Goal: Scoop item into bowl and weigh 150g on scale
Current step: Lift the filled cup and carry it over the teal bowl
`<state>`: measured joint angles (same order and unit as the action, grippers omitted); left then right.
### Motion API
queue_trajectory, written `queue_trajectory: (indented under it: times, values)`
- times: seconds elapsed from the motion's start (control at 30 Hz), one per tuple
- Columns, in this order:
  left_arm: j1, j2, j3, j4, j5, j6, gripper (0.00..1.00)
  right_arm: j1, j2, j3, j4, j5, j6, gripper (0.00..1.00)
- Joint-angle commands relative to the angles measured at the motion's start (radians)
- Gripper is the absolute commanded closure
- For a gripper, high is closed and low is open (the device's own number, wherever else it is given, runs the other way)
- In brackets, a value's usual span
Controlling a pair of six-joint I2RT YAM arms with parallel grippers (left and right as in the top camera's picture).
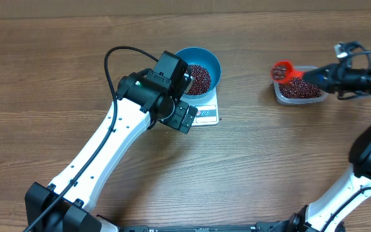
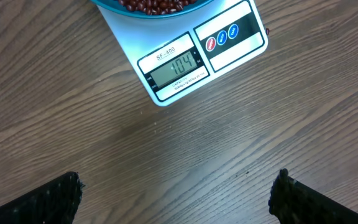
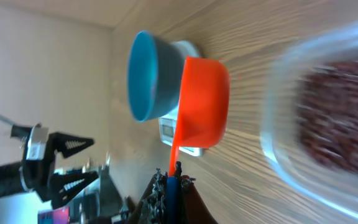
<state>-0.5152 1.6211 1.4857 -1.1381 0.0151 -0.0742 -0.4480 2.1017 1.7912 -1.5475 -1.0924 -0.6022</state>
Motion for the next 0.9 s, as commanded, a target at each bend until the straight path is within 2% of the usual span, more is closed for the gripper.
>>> queue_trajectory:
  times: [0.0,0.33,0.57,0.87]
  values:
    - [-0.002,-0.011,0.009,-0.003,-0.003,0.015,0.0,0.069,0.002,0.011,0.002,-0.095,-0.035,0.96]
    - [-0.002,-0.011,0.009,-0.003,-0.003,0.015,0.0,0.279,0.002,0.152,0.02,-0.098,-0.022,0.96]
    - [-0.002,-0.011,0.009,-0.003,-0.003,0.016,0.0,0.402,0.002,0.206,0.18,0.023,0.152,0.97]
    - [-0.002,-0.011,0.009,-0.003,-0.003,0.016,0.0,0.518,0.0,0.208,0.277,0.138,0.217,0.96]
